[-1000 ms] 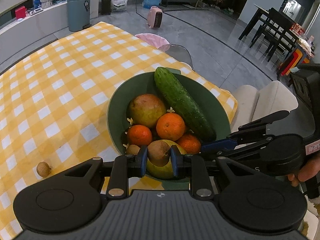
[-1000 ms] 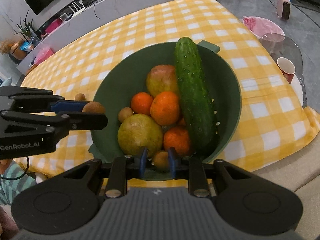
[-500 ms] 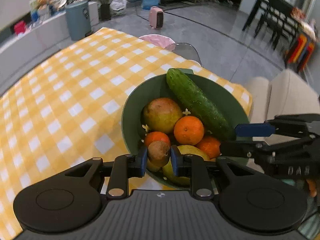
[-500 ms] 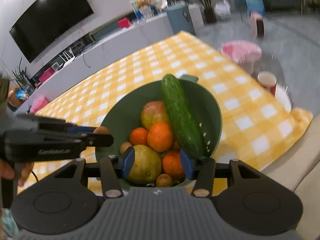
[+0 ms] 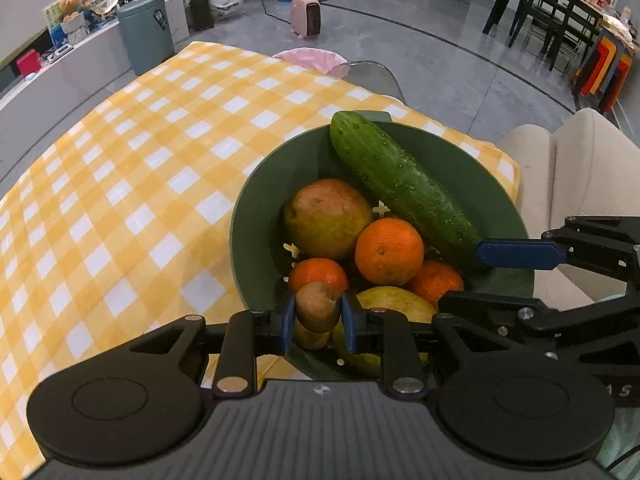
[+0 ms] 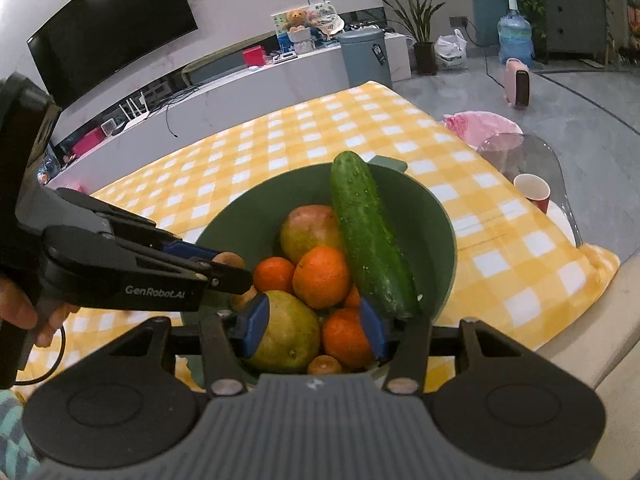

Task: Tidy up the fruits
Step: 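Open both tools to release the kiwis and withdraw from the colander, then move both tools back toward the red tomato and last kiwi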

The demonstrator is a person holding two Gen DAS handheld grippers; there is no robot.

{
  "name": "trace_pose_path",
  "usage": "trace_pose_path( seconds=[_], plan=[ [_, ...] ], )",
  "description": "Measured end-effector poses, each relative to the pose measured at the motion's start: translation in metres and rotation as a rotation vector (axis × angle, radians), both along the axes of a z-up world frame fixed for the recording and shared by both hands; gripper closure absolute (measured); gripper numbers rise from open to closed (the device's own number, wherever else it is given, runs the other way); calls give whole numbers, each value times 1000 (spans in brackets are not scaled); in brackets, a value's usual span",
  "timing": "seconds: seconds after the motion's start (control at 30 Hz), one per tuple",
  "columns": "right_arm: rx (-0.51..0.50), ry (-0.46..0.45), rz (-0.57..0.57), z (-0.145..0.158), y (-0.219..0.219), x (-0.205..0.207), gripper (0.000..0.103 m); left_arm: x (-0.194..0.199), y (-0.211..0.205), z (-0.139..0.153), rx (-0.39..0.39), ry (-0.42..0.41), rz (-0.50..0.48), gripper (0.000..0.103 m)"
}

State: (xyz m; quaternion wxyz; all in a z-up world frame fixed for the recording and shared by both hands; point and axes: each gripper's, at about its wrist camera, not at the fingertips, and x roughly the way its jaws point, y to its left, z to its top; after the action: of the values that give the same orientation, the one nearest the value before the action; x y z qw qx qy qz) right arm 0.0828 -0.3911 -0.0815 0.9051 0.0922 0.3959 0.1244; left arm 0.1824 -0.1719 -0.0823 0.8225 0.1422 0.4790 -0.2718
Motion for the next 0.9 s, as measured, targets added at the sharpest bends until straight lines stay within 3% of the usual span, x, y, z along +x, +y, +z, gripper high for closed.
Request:
trace_pose_path(
  seconds=[0.23,0.33,0.37,0.6,0.7,0.9],
  plan=[
    [2,4,0,-2,0,0,53,-1,1,-3,-5,0,8,71],
    [3,5,1,-2,1,0,50,-2,5,2,-42,16,22,59],
    [3,5,0,-2,1,0,50,-3,6,5,-53,15,29,51],
    [26,-32,-6,3,-2,-7,50,-21,16,29,-94,-31,54,45],
    [29,-68,-14,8,-3,-12,39,-30,26,39,-123,-51,99,36],
    [11,-114,-69,17,-2,-26,27,-51,49,57,-163,-99,167,34]
  ],
)
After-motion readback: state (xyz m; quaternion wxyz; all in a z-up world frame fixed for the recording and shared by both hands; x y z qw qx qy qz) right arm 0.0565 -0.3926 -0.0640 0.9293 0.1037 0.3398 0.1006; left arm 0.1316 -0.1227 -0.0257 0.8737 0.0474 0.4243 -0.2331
